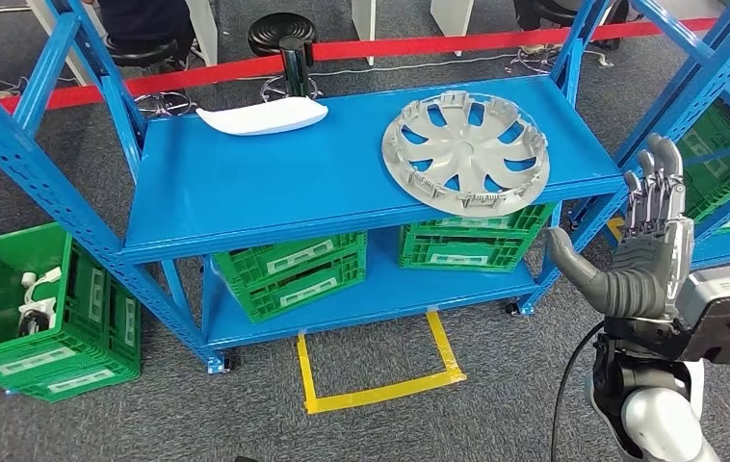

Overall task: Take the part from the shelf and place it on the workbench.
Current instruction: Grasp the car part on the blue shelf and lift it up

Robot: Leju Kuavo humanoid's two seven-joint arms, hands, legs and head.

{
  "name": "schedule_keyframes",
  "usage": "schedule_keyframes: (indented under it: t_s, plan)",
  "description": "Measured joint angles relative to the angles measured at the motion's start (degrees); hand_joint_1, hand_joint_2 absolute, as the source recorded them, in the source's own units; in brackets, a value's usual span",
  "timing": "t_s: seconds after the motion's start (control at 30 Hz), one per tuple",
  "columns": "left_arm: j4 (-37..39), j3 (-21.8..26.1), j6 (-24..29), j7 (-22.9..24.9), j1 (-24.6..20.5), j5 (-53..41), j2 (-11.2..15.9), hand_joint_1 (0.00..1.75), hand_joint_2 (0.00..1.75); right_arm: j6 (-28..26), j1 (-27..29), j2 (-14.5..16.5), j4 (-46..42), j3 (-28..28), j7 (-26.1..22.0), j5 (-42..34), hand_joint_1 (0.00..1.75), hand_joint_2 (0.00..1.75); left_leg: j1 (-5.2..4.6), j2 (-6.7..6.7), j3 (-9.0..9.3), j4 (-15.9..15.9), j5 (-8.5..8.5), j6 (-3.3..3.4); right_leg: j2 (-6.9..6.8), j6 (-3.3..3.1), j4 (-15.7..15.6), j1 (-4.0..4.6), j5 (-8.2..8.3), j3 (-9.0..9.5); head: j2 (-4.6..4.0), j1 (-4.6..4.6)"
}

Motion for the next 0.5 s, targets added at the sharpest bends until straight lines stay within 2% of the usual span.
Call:
schedule_keyframes:
  t_s: [0.5]
  plan:
    - [0.00, 0.00, -0.33, -1.40, -0.02, -0.22, -0.18, 0.00, 0.00, 0.41, 0.73, -0.94, -4.42, -0.33, 0.00, -0.56, 0.00, 1.75, 0.02, -0.05, -0.03, 0.00, 0.00, 0.00, -0.06, 0.00, 0.00, 0.02, -0.01, 0.00, 0.00, -0.04]
